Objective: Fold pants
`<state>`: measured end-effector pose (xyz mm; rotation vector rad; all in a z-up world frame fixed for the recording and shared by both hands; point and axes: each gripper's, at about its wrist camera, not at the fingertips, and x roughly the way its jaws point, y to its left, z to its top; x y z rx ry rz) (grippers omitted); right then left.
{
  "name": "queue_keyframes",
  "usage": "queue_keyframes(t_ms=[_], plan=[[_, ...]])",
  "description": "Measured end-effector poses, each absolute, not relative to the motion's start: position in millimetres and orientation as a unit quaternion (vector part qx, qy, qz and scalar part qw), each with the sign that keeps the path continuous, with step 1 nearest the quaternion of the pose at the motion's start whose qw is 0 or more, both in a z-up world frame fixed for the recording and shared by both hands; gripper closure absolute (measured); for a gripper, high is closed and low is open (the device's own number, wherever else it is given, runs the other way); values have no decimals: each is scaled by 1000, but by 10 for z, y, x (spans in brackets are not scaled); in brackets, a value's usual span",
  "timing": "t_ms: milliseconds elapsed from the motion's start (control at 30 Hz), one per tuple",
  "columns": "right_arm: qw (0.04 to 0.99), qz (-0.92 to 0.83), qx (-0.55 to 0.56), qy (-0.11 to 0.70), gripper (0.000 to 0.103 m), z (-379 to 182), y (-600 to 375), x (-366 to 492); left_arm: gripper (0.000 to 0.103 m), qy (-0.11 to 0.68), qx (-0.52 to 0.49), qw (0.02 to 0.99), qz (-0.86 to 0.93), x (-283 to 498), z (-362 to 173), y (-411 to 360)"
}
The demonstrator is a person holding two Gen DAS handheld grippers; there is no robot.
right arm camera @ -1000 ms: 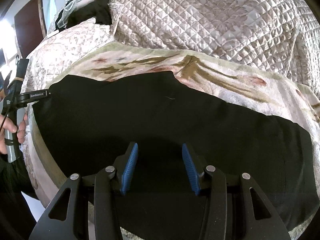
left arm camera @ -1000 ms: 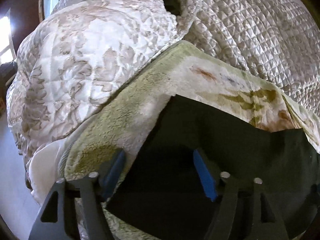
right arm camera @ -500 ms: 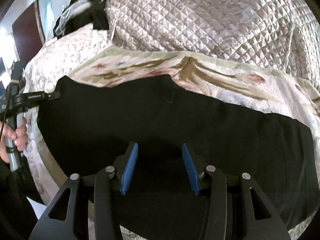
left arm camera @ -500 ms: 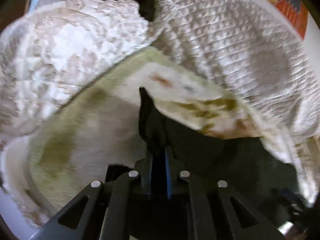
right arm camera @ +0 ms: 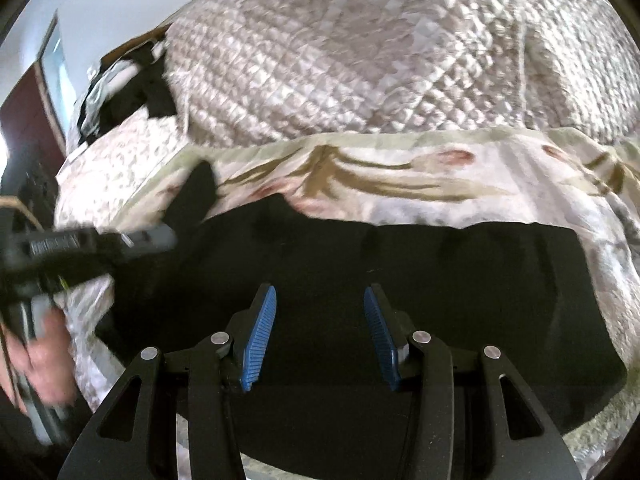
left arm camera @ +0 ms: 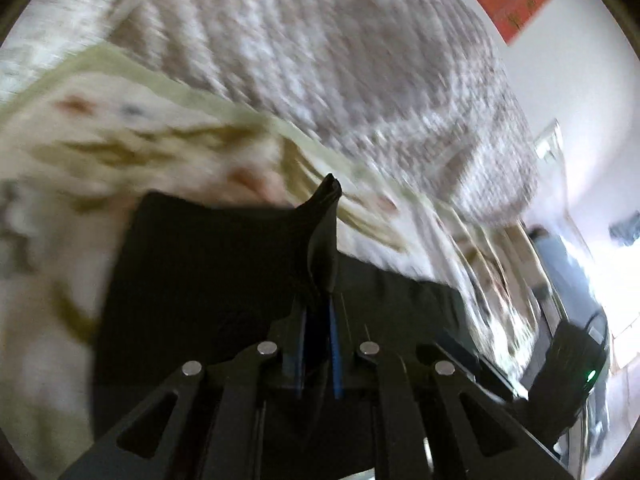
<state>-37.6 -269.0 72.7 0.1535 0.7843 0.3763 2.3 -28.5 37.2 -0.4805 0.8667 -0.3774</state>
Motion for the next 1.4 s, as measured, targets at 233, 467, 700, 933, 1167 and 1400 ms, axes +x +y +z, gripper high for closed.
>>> queue_keyframes(t_ms=[233, 467, 700, 933, 1167, 1400], plan=[[901, 165, 98, 388, 56, 681, -2882, -359, 91, 464, -199, 835, -217, 107, 110, -796], [885, 196, 126, 403, 56, 638, -2849, -337, 75, 424, -185, 853, -242, -60, 454, -703], [840, 257, 177, 443, 56, 462, -2694, -283, 75, 399, -132, 897, -139, -110, 533, -102], [829, 262, 194, 454, 56, 359, -2598, -196, 75, 412, -126, 901, -60, -115, 230, 381], [828, 256, 188, 462, 76, 316, -2505, -71, 75, 403, -123, 904, -65, -160, 206, 429], [836, 254, 199, 444, 101, 396, -2584, -93, 75, 400, -130, 905, -65, -182, 228, 444]])
